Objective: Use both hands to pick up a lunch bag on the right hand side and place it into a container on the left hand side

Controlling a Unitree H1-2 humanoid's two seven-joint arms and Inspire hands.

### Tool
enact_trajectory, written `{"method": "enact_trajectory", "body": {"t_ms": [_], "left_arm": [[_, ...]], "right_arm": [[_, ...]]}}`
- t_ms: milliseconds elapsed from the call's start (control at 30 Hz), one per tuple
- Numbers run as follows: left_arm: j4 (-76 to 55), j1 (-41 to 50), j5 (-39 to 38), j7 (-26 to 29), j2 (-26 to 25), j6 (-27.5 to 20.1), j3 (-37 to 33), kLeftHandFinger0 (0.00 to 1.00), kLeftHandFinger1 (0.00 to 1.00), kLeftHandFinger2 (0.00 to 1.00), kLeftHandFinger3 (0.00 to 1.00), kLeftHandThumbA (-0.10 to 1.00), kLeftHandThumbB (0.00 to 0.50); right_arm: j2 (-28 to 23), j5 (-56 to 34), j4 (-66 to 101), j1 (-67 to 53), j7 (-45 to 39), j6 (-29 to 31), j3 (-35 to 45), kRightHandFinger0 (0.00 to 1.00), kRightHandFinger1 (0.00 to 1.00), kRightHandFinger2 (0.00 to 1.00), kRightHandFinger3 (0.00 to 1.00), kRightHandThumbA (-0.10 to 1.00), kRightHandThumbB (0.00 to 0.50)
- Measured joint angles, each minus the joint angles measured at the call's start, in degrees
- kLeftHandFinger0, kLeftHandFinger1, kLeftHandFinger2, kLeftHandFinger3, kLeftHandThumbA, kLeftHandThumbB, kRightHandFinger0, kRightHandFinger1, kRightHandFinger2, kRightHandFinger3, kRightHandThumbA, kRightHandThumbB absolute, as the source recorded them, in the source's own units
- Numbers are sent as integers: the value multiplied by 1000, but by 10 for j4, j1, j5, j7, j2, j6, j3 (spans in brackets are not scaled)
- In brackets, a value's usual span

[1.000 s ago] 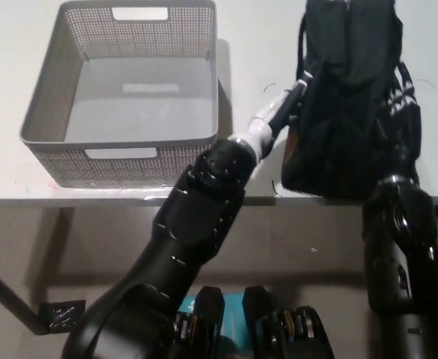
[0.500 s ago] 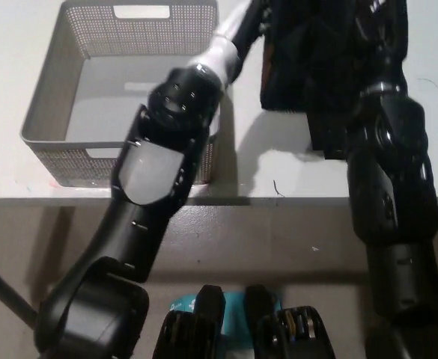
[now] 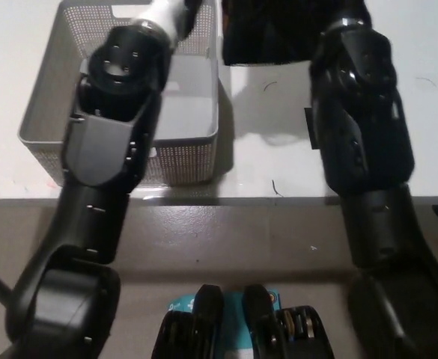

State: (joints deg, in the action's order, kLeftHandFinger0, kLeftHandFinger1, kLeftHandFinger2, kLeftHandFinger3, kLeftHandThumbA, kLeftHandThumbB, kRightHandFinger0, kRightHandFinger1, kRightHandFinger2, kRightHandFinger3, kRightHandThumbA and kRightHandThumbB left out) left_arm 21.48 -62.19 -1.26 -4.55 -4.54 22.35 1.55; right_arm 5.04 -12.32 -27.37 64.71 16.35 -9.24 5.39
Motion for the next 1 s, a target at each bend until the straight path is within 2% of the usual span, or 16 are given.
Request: {"method": "enact_trajectory", "body": {"t_ms": [33, 67, 167, 233, 300, 367, 400, 433, 500, 533, 600, 667, 800, 867, 900, 1000], "left_arm": [[-5, 3, 0, 0, -8, 2, 6, 1000, 1000, 1000, 1000, 1000, 226], [-14, 10, -1, 1, -18, 4, 20, 1000, 1000, 1000, 1000, 1000, 243], [-33, 27, -2, 4, -34, 9, 40, 1000, 1000, 1000, 1000, 1000, 269], [-46, 39, -3, 6, -42, 13, 54, 1000, 1000, 1000, 1000, 1000, 232], [-65, 65, -11, 9, -54, 20, 88, 1000, 1000, 1000, 1000, 1000, 262], [-67, 79, -14, 9, -61, 22, 102, 1000, 1000, 1000, 1000, 1000, 320], [-67, 84, -16, 9, -65, 24, 106, 1000, 1000, 1000, 1000, 1000, 319], [-68, 89, -17, 9, -69, 25, 111, 1000, 1000, 1000, 1000, 1000, 288], [-68, 93, -20, 8, -78, 27, 119, 1000, 1000, 1000, 1000, 1000, 270], [-68, 93, -21, 8, -82, 27, 122, 1000, 1000, 1000, 1000, 1000, 270], [-68, 93, -20, 9, -89, 27, 122, 1000, 1000, 1000, 1000, 1000, 236], [-72, 93, -20, 12, -93, 28, 121, 1000, 1000, 1000, 1000, 1000, 234], [-75, 95, -20, 15, -91, 30, 119, 1000, 1000, 1000, 1000, 1000, 251], [-73, 96, -20, 15, -88, 30, 118, 1000, 1000, 1000, 1000, 1000, 225], [-70, 97, -20, 15, -84, 29, 117, 1000, 1000, 1000, 1000, 1000, 230], [-61, 97, -21, 15, -80, 29, 112, 1000, 1000, 1000, 1000, 1000, 225]], "right_arm": [[4, 2, -18, 12, -1, 2, -5, 1000, 1000, 1000, 1000, 1000, 50], [9, 5, -52, 27, -2, 6, -11, 1000, 1000, 1000, 1000, 1000, 67], [23, 10, -114, 56, -4, 15, -23, 1000, 1000, 1000, 1000, 1000, 69], [32, 14, -146, 71, -6, 18, -32, 1000, 1000, 1000, 1000, 1000, 70], [56, 20, -222, 101, -10, 29, -42, 1000, 1000, 1000, 1000, 1000, 73], [68, 21, -271, 121, -13, 38, -41, 1000, 1000, 1000, 1000, 1000, 50], [73, 21, -290, 130, -15, 41, -41, 1000, 1000, 1000, 1000, 1000, 46], [77, 21, -311, 137, -18, 45, -41, 1000, 1000, 1000, 1000, 1000, 23], [86, 22, -348, 151, -24, 57, -43, 1000, 1000, 1000, 1000, 1000, 12], [90, 23, -363, 158, -27, 62, -44, 1000, 1000, 1000, 1000, 1000, 13], [95, 24, -378, 165, -29, 68, -45, 1000, 1000, 1000, 1000, 1000, 37], [97, 24, -393, 170, -33, 83, -44, 1000, 1000, 1000, 1000, 1000, 55], [98, 21, -400, 170, -40, 95, -37, 1000, 1000, 1000, 1000, 1000, 54], [97, 21, -403, 169, -42, 99, -35, 1000, 1000, 1000, 1000, 1000, 83], [96, 20, -405, 166, -45, 103, -33, 1000, 1000, 1000, 1000, 1000, 105], [91, 18, -409, 161, -54, 108, -26, 1000, 1000, 1000, 1000, 1000, 90]]}}
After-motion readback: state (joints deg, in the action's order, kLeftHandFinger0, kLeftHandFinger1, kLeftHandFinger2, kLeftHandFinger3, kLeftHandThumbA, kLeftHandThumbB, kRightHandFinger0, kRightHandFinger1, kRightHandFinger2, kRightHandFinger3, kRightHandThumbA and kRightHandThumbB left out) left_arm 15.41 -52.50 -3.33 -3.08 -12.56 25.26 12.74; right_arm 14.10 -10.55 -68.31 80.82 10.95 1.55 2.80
